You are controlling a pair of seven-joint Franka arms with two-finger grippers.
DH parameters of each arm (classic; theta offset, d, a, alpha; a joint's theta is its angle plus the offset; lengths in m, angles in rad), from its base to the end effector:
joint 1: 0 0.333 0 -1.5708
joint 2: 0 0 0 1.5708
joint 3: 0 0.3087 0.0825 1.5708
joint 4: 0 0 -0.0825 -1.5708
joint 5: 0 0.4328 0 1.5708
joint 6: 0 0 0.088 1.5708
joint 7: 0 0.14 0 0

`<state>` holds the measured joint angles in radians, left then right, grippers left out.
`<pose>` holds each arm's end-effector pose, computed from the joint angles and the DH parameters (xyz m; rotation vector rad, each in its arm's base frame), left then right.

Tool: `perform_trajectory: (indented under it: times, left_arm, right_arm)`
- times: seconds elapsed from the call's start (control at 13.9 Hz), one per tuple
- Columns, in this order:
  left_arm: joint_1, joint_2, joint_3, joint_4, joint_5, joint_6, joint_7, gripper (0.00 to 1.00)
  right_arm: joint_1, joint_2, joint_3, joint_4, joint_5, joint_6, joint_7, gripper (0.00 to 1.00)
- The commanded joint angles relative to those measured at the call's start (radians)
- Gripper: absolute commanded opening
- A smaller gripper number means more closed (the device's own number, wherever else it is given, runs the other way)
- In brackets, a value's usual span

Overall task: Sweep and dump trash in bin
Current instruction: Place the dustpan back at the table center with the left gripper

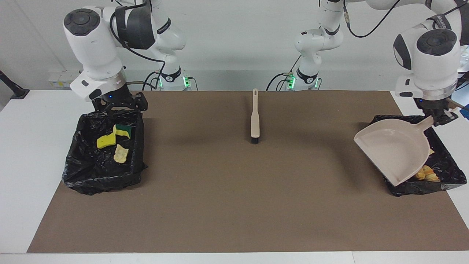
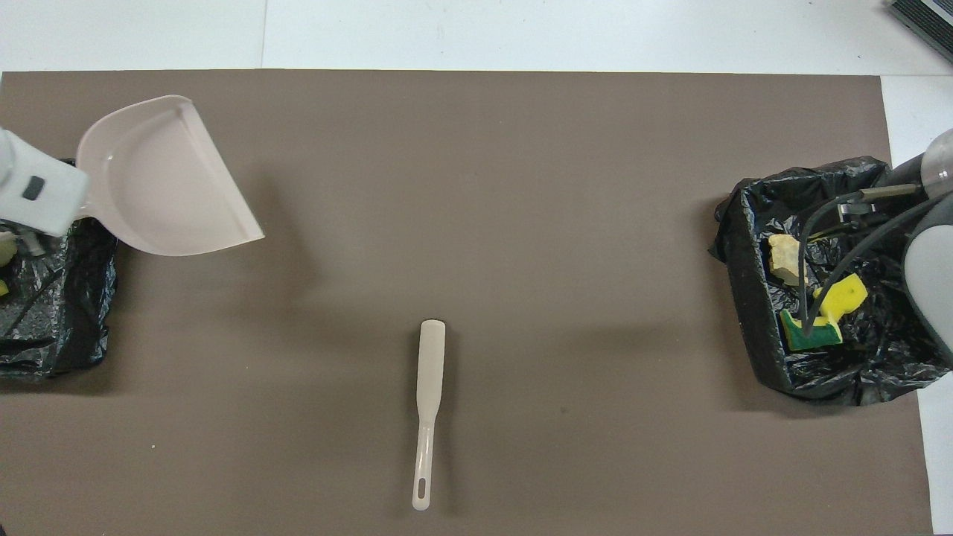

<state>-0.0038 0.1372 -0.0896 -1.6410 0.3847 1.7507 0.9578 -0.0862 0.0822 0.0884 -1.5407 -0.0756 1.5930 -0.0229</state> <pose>0.6519 -0.0127 0.4853 -2.3770 1.4990 0.2513 0.6278 -0.0108 0.5517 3.0730 0.0426 -0.0465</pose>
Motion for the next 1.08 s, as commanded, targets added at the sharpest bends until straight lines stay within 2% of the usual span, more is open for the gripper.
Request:
perform_trajectory:
  times: [0.0, 0.14, 0.43, 0.65, 0.86, 1.01]
  left_arm:
    - [-0.117, 0.042, 0.016, 0.001, -0.084, -0.014, -0.219, 0.00]
    - [-0.163, 0.094, 0.018, 0.015, -0.209, 0.003, -0.396, 0.00]
    - [-0.286, 0.157, 0.016, 0.020, -0.288, 0.093, -0.715, 0.00]
    - [-0.373, 0.206, 0.018, 0.023, -0.331, 0.159, -0.965, 0.00]
    - [-0.435, 0.248, 0.018, 0.075, -0.364, 0.196, -1.175, 0.00]
    - [-0.478, 0.312, 0.019, 0.165, -0.372, 0.187, -1.292, 0.00]
  right_arm:
    - [0.023, -0.050, -0.041, -0.018, 0.034, -0.013, -0.012, 1.00]
    - [0.026, -0.081, -0.038, -0.054, 0.037, -0.027, 0.003, 1.00]
    - [0.019, -0.131, -0.041, -0.130, 0.074, -0.021, 0.015, 1.00]
    - [0.016, -0.128, -0.041, -0.127, 0.074, -0.022, 0.000, 1.00]
    - [0.016, -0.125, -0.041, -0.124, 0.074, -0.019, 0.006, 1.00]
    - [0.017, -0.125, -0.041, -0.124, 0.074, -0.019, 0.006, 1.00]
